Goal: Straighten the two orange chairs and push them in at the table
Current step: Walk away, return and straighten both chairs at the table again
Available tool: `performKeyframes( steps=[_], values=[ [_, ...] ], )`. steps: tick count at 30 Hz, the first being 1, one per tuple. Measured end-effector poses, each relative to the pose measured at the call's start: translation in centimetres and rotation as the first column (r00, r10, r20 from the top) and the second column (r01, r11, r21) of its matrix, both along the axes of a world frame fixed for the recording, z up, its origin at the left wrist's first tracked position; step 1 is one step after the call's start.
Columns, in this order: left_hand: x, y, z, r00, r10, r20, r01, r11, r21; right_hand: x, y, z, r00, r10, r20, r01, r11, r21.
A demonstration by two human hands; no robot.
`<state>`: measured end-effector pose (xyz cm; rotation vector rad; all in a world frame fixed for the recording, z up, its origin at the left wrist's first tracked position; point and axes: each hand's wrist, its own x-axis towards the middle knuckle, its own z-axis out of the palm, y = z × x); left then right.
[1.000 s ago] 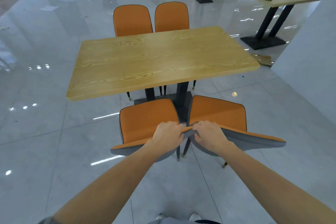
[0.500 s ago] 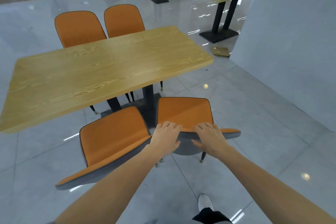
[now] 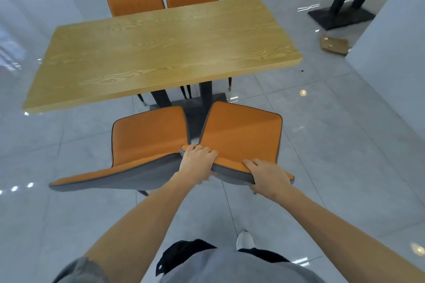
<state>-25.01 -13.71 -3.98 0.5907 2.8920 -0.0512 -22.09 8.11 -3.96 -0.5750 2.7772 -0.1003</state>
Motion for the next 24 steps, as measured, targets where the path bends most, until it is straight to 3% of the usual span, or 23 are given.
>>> performKeyframes(
  steps=[3,10,24],
  values=[
    [0.2,0.3,-0.3,0.999,0.041,0.022,-0.042,0.999,0.013,0.5,0.9,-0.1,0.999,0.007,-0.054,-0.004,0.999,0.038],
    [0.5,1.6,0.4,0.995,0.093,0.024,-0.092,0.995,-0.024,-0.7,2.4,0.2,0.970,0.195,-0.148,-0.191,0.981,0.041],
    [0.6,6.4,0.8,0.956,0.287,0.053,-0.285,0.958,-0.037,-6.4,7.7,-1.7,0.904,0.328,-0.276,-0.361,0.930,-0.076]
  ],
)
